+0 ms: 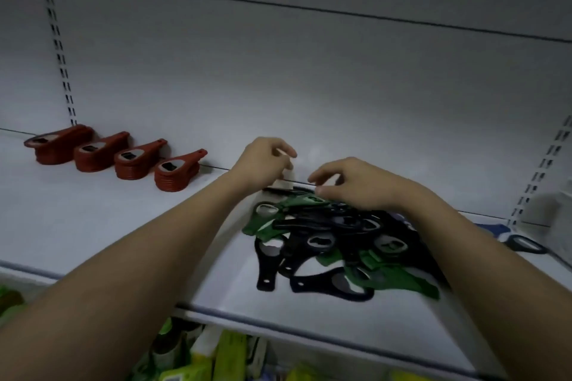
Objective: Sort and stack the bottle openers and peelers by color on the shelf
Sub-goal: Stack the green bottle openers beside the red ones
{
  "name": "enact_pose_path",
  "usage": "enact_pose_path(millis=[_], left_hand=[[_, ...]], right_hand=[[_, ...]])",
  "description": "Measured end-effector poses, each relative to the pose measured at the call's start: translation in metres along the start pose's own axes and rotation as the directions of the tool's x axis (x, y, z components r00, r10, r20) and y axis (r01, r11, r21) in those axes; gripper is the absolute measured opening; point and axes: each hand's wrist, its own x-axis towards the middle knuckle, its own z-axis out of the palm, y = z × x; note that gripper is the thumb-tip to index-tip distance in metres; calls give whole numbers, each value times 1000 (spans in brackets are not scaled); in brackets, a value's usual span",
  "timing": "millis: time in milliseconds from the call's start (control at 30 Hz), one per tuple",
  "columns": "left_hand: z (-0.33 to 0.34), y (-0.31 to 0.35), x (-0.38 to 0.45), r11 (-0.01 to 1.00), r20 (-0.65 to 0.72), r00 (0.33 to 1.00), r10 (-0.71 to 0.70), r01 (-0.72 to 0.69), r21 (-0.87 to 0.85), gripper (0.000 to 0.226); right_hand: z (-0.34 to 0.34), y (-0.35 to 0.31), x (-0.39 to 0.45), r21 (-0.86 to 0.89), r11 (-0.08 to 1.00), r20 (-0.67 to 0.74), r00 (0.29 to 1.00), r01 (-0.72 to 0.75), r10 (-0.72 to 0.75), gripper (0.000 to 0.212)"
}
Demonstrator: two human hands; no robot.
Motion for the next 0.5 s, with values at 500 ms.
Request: enact_pose_path(millis=[500], left_hand=[[9, 10, 5, 861, 122, 992, 38, 30, -507, 35]], right_hand=[[-12, 14, 6, 438, 892, -363, 929, 106, 68, 14]])
